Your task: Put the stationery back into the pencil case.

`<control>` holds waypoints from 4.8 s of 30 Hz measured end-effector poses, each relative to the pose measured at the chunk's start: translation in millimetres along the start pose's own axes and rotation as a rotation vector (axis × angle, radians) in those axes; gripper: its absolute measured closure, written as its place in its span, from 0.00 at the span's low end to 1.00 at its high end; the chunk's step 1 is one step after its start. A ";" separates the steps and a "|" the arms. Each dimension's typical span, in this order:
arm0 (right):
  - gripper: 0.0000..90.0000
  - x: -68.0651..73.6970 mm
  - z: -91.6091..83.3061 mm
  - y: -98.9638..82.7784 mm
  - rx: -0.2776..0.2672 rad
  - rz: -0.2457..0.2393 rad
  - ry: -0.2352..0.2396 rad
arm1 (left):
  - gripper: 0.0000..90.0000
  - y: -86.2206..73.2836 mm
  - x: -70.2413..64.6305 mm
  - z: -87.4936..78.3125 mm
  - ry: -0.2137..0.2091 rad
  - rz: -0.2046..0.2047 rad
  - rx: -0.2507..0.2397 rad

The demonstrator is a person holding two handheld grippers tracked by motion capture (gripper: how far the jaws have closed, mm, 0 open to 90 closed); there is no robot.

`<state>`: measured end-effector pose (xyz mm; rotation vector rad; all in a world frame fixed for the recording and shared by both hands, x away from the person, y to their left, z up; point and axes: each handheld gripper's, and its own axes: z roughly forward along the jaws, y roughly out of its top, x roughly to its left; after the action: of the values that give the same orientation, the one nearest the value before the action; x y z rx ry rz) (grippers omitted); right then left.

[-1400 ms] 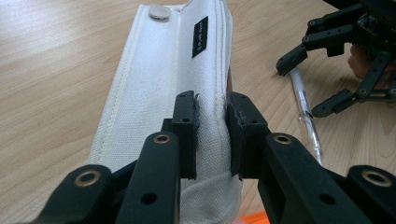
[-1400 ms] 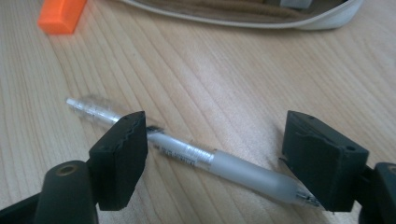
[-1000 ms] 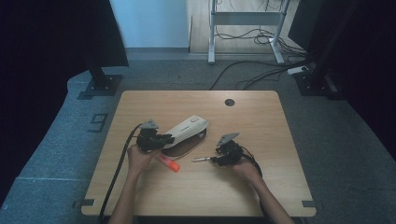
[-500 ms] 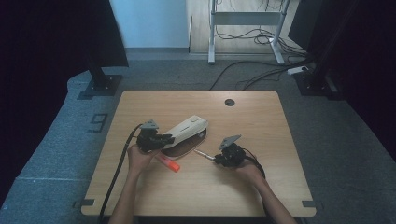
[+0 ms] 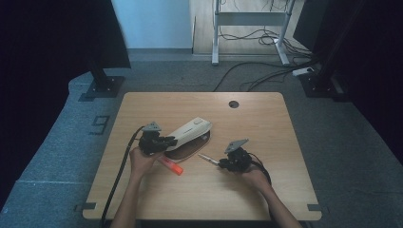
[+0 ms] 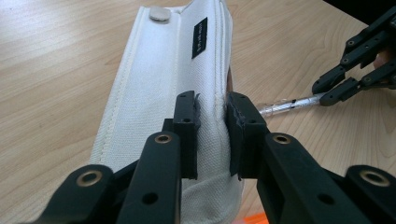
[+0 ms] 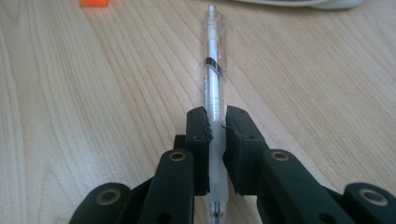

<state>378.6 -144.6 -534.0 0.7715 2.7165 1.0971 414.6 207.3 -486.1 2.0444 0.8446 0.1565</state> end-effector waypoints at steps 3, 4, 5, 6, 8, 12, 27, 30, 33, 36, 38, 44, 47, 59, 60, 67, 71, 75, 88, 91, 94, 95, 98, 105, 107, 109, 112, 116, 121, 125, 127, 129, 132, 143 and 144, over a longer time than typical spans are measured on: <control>0.87 1.1 -4.9 1.8 -0.017 0.000 0.001 | 0.84 -0.1 0.5 -0.3 0.000 -0.003 -0.003; 0.87 2.2 -8.2 3.6 -0.026 -0.003 -0.006 | 0.84 -0.2 0.6 -0.3 -0.001 -0.006 -0.004; 0.87 2.5 -10.1 4.5 -0.028 -0.003 -0.006 | 0.84 -0.2 0.8 -0.4 -0.001 -0.006 -0.005; 0.87 2.5 -10.1 4.5 -0.028 -0.003 -0.006 | 0.84 -0.2 0.8 -0.4 -0.001 -0.006 -0.005; 0.87 2.5 -13.1 6.6 -0.040 -0.005 -0.009 | 0.84 -0.1 0.6 -0.6 0.001 -0.007 -0.007; 0.87 1.7 -15.9 11.4 -0.052 -0.004 -0.015 | 0.84 0.1 0.5 -0.9 0.002 -0.008 -0.011; 0.87 -3.6 -7.2 37.4 -0.060 0.010 -0.022 | 0.85 1.0 -1.0 -3.0 0.010 -0.007 -0.031; 0.87 -4.3 -2.6 42.8 -0.056 0.012 -0.020 | 0.85 1.3 -1.7 -3.4 0.010 -0.004 -0.031; 0.87 -4.4 4.9 49.9 -0.047 0.009 -0.017 | 0.85 1.6 -1.9 -4.2 0.009 -0.003 -0.034; 0.87 -4.3 11.2 54.8 -0.035 0.006 -0.016 | 0.85 1.9 -2.5 -4.8 0.006 -0.003 -0.038; 0.87 -4.2 13.4 56.4 -0.033 0.005 -0.014 | 0.85 1.9 -2.7 -4.8 0.005 -0.004 -0.038; 0.87 -2.8 26.3 67.1 -0.022 -0.005 -0.006 | 0.85 2.0 -3.1 -4.7 0.004 -0.004 -0.036; 0.87 -1.9 31.9 71.9 -0.017 -0.016 -0.009 | 0.85 2.1 -3.4 -4.6 0.003 -0.003 -0.036; 0.87 0.9 53.3 92.8 -0.018 -0.039 -0.012 | 0.85 2.1 -4.8 -2.6 -0.004 -0.004 -0.031; 0.87 0.9 53.3 92.8 -0.018 -0.039 -0.012 | 0.85 2.1 -5.0 -2.4 -0.005 -0.003 -0.031; 0.87 -2.1 65.2 98.3 -0.016 -0.042 -0.023 | 0.85 2.2 -6.1 -0.6 -0.011 0.001 -0.025; 0.87 -3.9 69.1 98.7 -0.009 -0.048 -0.028 | 0.85 2.1 -6.4 0.4 -0.009 0.002 -0.023; 0.87 -5.9 72.2 98.9 0.006 -0.060 -0.042 | 0.85 1.9 -6.0 0.7 -0.010 0.000 -0.021; 0.86 -11.5 72.2 100.9 0.032 -0.082 -0.094 | 0.85 1.8 -5.8 0.9 -0.012 -0.002 -0.017; 0.85 -14.4 70.3 102.6 0.027 -0.082 -0.107 | 0.85 1.7 -6.1 1.2 -0.013 0.000 -0.017; 0.85 -19.0 70.2 103.8 0.029 -0.075 -0.114 | 0.85 1.8 -6.1 1.2 -0.014 -0.002 -0.018; 0.84 -21.2 71.6 103.9 0.030 -0.075 -0.115 | 0.85 1.8 -6.1 1.3 -0.014 -0.002 -0.018; 0.84 -22.5 72.9 104.1 0.030 -0.068 -0.119 | 0.85 1.8 -6.1 1.5 -0.014 -0.002 -0.018; 0.75 -27.5 75.1 106.1 0.034 -0.044 -0.162 | 0.85 1.9 -5.6 0.6 -0.015 -0.003 -0.020; 0.72 -30.7 74.1 104.7 0.036 -0.028 -0.171 | 0.85 1.8 -5.5 0.6 -0.015 -0.003 -0.020; 0.68 -33.1 72.7 103.2 0.032 -0.012 -0.183 | 0.85 1.8 -5.4 0.5 -0.015 -0.003 -0.020; 0.64 -36.1 69.5 101.6 0.029 0.000 -0.199 | 0.84 1.8 -5.2 0.6 -0.015 -0.003 -0.020; 0.59 -41.4 64.6 98.9 0.024 0.002 -0.223 | 0.84 1.7 -4.8 0.3 -0.016 -0.004 -0.020; 0.58 -48.8 56.5 91.0 0.026 0.039 -0.247 | 0.84 1.7 -4.6 0.3 -0.017 -0.005 -0.021; 0.64 -53.7 50.3 85.2 0.022 0.057 -0.252 | 0.84 1.7 -4.4 0.2 -0.018 -0.006 -0.022; 0.69 -55.9 47.5 83.0 0.023 0.070 -0.242 | 0.84 1.7 -4.3 0.2 -0.018 -0.006 -0.022; 0.74 -57.3 45.7 81.2 0.024 0.080 -0.238 | 0.84 1.7 -4.3 0.2 -0.018 -0.006 -0.022; 0.79 -58.3 44.9 80.1 0.022 0.085 -0.233 | 0.84 1.7 -4.2 0.1 -0.018 -0.007 -0.022; 0.91 -61.1 49.5 75.9 0.020 0.118 -0.213 | 0.84 1.7 -4.9 0.6 -0.018 -0.003 -0.021; 0.92 -60.8 49.7 76.4 0.015 0.121 -0.211 | 0.84 1.7 -5.1 0.8 -0.020 -0.005 -0.022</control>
<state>476.9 -97.4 -523.9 1.0047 2.5331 0.9579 411.9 202.9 -484.2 2.0201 0.8317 0.1417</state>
